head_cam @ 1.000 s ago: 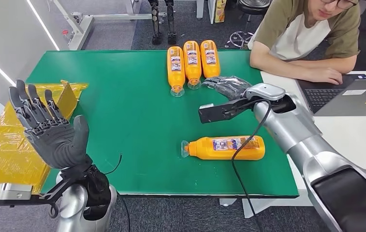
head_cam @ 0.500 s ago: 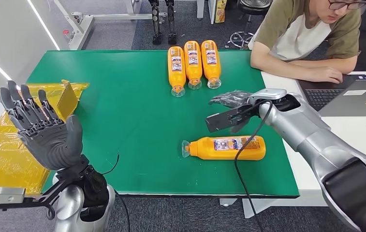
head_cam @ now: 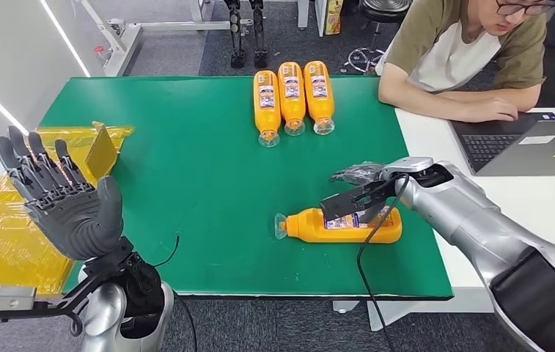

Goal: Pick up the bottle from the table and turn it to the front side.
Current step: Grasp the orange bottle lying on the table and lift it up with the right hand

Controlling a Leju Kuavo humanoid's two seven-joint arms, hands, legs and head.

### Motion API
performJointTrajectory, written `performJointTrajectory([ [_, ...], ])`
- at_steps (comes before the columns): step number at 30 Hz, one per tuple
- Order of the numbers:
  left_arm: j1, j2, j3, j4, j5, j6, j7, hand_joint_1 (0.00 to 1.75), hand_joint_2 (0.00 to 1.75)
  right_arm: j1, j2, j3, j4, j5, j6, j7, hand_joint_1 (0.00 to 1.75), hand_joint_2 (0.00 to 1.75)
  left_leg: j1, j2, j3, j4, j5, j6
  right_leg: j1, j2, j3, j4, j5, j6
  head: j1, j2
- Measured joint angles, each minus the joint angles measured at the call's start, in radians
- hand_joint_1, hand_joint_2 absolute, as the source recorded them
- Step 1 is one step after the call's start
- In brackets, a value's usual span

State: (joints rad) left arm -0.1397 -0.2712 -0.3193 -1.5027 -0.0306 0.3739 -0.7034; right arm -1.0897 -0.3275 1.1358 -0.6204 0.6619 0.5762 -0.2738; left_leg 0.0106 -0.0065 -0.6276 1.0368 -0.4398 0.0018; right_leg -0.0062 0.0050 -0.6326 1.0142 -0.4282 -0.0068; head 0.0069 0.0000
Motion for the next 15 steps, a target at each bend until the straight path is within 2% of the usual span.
performJointTrajectory([
  [6,0.001,0.000,0.000,0.000,0.000,0.003,0.000,0.00,1.75,0.006,0.005,0.021,0.035,-0.026,-0.055,-0.006,0.00,1.75,0.000,0.000,0.001,0.000,0.000,0.000,0.000,0.000,0.002,0.000,0.000,0.000,0.000,0.000],
  [15,0.001,0.000,0.000,0.000,0.000,0.009,0.000,0.00,1.75,0.031,0.072,0.038,0.133,-0.048,-0.165,0.004,0.00,1.75,0.000,0.003,0.014,0.000,-0.003,0.000,0.000,0.003,0.014,-0.002,-0.001,0.000,0.000,0.000],
])
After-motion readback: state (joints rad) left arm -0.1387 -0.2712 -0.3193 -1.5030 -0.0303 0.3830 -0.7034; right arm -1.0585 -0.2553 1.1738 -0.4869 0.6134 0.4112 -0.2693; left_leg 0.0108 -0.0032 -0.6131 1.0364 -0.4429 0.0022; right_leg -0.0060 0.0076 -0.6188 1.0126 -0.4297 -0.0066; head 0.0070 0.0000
